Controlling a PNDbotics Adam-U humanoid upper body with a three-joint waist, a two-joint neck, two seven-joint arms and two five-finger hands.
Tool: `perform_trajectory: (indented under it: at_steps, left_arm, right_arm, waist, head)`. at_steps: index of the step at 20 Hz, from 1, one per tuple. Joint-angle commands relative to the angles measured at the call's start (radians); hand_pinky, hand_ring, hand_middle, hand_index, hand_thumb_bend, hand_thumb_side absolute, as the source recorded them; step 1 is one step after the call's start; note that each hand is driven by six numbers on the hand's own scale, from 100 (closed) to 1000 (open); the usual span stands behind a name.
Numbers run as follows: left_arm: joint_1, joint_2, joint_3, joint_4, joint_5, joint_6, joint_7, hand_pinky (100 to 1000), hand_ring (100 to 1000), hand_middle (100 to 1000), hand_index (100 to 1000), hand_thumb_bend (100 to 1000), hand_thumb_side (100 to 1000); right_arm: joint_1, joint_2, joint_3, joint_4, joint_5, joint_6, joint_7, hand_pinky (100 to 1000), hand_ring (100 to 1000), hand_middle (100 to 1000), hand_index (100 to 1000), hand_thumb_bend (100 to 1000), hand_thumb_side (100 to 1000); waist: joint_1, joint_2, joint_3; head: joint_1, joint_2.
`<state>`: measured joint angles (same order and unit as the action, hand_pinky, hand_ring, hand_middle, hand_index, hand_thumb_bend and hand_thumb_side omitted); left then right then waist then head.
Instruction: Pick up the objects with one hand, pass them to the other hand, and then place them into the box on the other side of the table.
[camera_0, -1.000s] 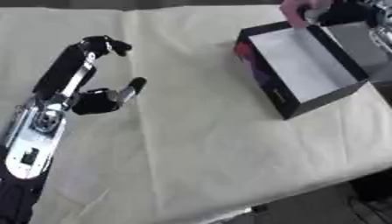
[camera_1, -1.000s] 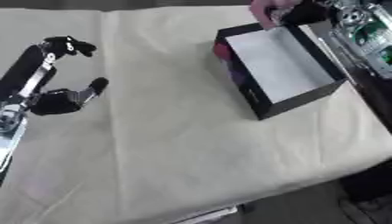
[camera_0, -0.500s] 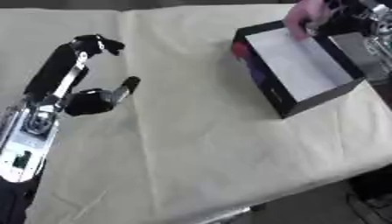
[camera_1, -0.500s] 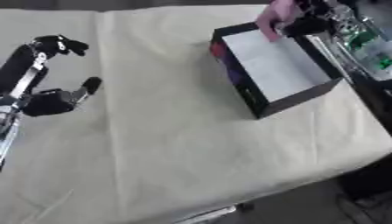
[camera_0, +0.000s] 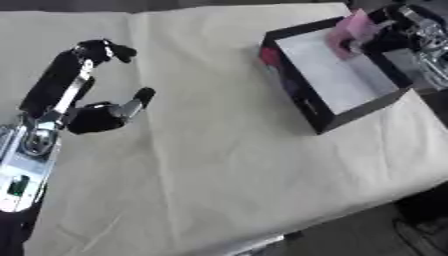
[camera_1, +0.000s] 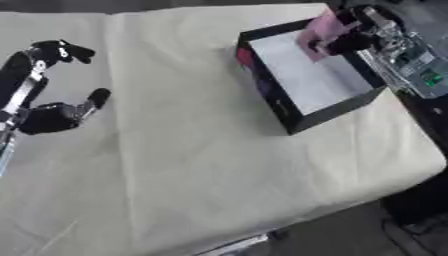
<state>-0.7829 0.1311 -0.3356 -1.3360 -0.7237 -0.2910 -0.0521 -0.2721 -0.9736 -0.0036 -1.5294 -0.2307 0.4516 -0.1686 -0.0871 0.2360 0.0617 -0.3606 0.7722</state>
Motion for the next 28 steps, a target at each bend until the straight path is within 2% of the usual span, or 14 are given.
perform_trajectory:
  at_steps: [1, 4, 14, 15, 17, 18, 19, 20, 22, 23, 25, 26, 27, 28]
  left_arm:
    - [-0.018, 0.01, 0.006, -0.017, 0.002, 0.0, 0.005, 742, 776, 628, 803, 405, 661]
    - [-0.017, 0.01, 0.006, -0.017, 0.003, 0.001, 0.006, 742, 776, 627, 803, 406, 659]
    - [-0.013, 0.011, 0.006, -0.018, 0.003, 0.003, 0.007, 743, 776, 627, 803, 400, 655]
    - [-0.013, 0.012, 0.006, -0.019, 0.004, 0.004, 0.008, 743, 776, 627, 803, 398, 655]
    - [-0.011, 0.014, 0.008, -0.02, 0.005, 0.006, 0.009, 743, 776, 626, 803, 393, 657]
    - [-0.01, 0.015, 0.009, -0.021, 0.006, 0.007, 0.01, 742, 776, 626, 803, 388, 659]
    - [-0.01, 0.016, 0.011, -0.022, 0.008, 0.009, 0.012, 742, 776, 626, 803, 385, 658]
    - [-0.009, 0.019, 0.014, -0.025, 0.011, 0.012, 0.014, 743, 775, 625, 803, 364, 657]
    - [-0.009, 0.026, 0.022, -0.03, 0.018, 0.021, 0.019, 743, 775, 625, 803, 325, 657]
    - [-0.009, 0.031, 0.029, -0.033, 0.023, 0.029, 0.024, 743, 775, 625, 803, 283, 646]
    - [-0.013, 0.046, 0.043, -0.042, 0.032, 0.045, 0.032, 745, 776, 628, 804, 238, 633]
    - [-0.015, 0.056, 0.049, -0.047, 0.036, 0.055, 0.034, 751, 780, 642, 806, 194, 631]
    - [-0.018, 0.07, 0.058, -0.05, 0.036, 0.071, 0.028, 753, 782, 647, 808, 185, 642]
    - [-0.022, 0.084, 0.066, -0.055, 0.04, 0.087, 0.021, 753, 781, 647, 809, 167, 643]
  right_arm:
    - [-0.003, -0.037, -0.024, 0.005, 0.044, -0.001, 0.008, 780, 831, 845, 882, 592, 205]
    - [0.001, -0.035, -0.03, 0.012, 0.081, 0.007, 0.002, 799, 880, 895, 910, 602, 233]
    - [-0.056, -0.027, -0.027, 0.048, 0.117, 0.013, -0.018, 781, 876, 894, 908, 595, 206]
    - [-0.057, -0.025, -0.034, 0.039, 0.109, 0.012, -0.032, 773, 873, 893, 906, 568, 208]
    - [-0.058, -0.019, -0.051, 0.012, 0.071, 0.006, -0.074, 755, 864, 889, 900, 438, 247]
    - [-0.058, -0.015, -0.06, -0.004, 0.04, 0.002, -0.102, 741, 854, 881, 894, 319, 279]
    - [-0.058, -0.01, -0.073, -0.023, 0.003, -0.006, -0.137, 734, 848, 878, 892, 270, 280]
    - [-0.058, -0.007, -0.085, -0.044, -0.034, -0.018, -0.176, 722, 837, 873, 891, 176, 291]
    - [-0.055, 0.0, -0.107, -0.089, -0.109, -0.049, -0.25, 713, 834, 875, 897, 106, 289]
    - [-0.054, 0.005, -0.118, -0.113, -0.146, -0.067, -0.276, 710, 834, 878, 902, 100, 303]
    - [-0.048, 0.009, -0.135, -0.158, -0.202, -0.103, -0.307, 707, 833, 878, 903, 125, 244]
    - [-0.043, 0.01, -0.143, -0.181, -0.219, -0.12, -0.318, 701, 822, 867, 894, 219, 153]
    - [-0.035, 0.011, -0.152, -0.207, -0.223, -0.14, -0.335, 698, 812, 857, 885, 277, 113]
    - [-0.028, 0.012, -0.159, -0.23, -0.222, -0.154, -0.353, 695, 803, 849, 879, 300, 115]
  waist:
    - [0.012, -0.015, -0.004]
    - [0.013, -0.016, -0.006]
    - [0.013, -0.019, -0.007]
    - [0.014, -0.019, -0.007]
    - [0.015, -0.019, -0.008]
    - [0.015, -0.019, -0.009]
    - [0.017, -0.019, -0.009]
    - [0.018, -0.018, -0.01]
    - [0.022, -0.018, -0.01]
    - [0.024, -0.018, -0.011]
    - [0.027, -0.019, -0.013]
    - [0.03, -0.019, -0.014]
    - [0.033, -0.02, -0.015]
    - [0.036, -0.02, -0.015]
  head:
    - [-0.002, -0.002]
    - [-0.003, -0.002]
    - [-0.004, -0.002]
    - [-0.002, -0.002]
    - [0.004, -0.002]
    - [0.01, -0.002]
    - [0.02, -0.002]
    - [0.036, -0.002]
    - [0.076, -0.002]
    - [0.099, -0.002]
    - [0.136, -0.005]
    - [0.15, -0.007]
    - [0.164, -0.01]
    - [0.174, -0.014]
